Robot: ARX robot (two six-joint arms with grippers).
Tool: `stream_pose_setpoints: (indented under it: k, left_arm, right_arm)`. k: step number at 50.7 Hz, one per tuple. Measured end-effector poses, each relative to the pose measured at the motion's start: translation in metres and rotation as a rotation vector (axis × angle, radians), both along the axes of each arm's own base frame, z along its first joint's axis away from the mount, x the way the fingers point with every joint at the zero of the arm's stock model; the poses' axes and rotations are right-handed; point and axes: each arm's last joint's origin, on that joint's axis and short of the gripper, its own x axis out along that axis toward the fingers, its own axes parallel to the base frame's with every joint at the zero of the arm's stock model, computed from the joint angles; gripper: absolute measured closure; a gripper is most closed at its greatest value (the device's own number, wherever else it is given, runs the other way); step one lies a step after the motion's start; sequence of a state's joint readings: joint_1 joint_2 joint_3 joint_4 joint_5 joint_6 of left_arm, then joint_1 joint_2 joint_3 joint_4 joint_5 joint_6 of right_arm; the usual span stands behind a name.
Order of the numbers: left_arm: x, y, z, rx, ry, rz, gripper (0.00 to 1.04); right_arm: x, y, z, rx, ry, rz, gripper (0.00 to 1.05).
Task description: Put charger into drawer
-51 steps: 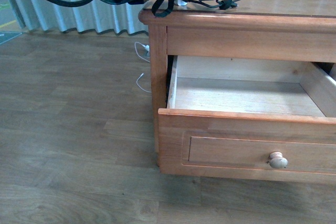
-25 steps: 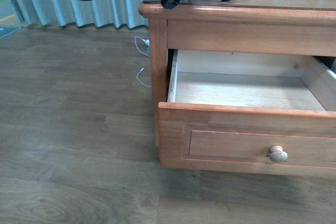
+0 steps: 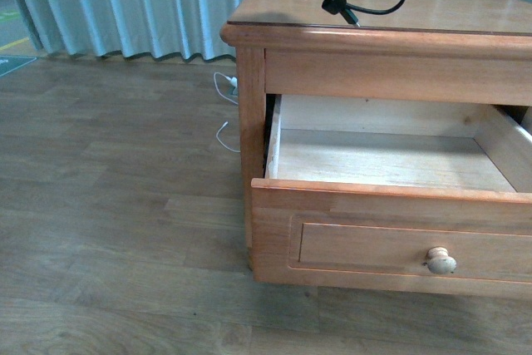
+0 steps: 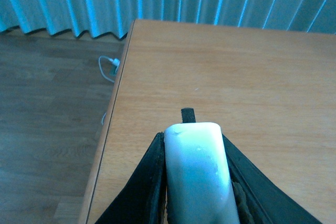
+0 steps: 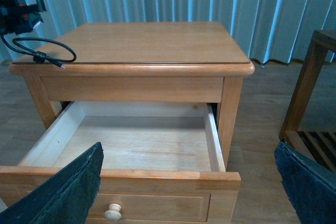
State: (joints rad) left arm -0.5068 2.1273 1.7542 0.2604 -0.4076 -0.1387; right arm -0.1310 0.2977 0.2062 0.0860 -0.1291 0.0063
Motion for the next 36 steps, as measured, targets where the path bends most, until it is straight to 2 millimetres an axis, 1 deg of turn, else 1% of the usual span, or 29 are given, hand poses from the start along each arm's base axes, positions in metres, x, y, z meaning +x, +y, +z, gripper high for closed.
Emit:
stream_pose_setpoints:
  k: [2, 8, 11, 16, 20, 24, 31, 36]
  left_arm:
    - [-0.01, -0.001, 0.007, -0.005, -0.02, -0.019, 0.81]
    - [-0.039, -0.007, 0.011, 0.029, -0.07, -0.075, 0.81]
    - [-0.054, -0.014, 0.005, 0.061, -0.08, -0.116, 0.81]
    - [-0.07, -0.027, -0.013, 0.097, -0.053, -0.183, 0.81]
    - [-0.076, -0.035, -0.026, 0.116, -0.024, -0.217, 0.81]
    - [-0.078, -0.041, -0.036, 0.126, -0.005, -0.231, 0.81]
    - [-0.076, -0.049, -0.058, 0.136, 0.04, -0.242, 0.81]
    - [-0.072, -0.056, -0.08, 0.15, 0.087, -0.246, 0.81]
  right_arm:
    - [0.0, 0.0, 0.0, 0.0, 0.0, 0.0, 0.08]
    - [0.0, 0.0, 0.0, 0.0, 0.0, 0.0, 0.08]
    - [0.0, 0.0, 0.0, 0.0, 0.0, 0.0, 0.08]
    - [0.0, 0.0, 0.0, 0.0, 0.0, 0.0, 0.08]
    - [0.0, 0.0, 0.0, 0.0, 0.0, 0.0, 0.08]
    - [0.0, 0.0, 0.0, 0.0, 0.0, 0.0, 0.08]
    - [0.0, 0.0, 0.0, 0.0, 0.0, 0.0, 0.08]
    - [0.0, 0.0, 0.0, 0.0, 0.0, 0.0, 0.08]
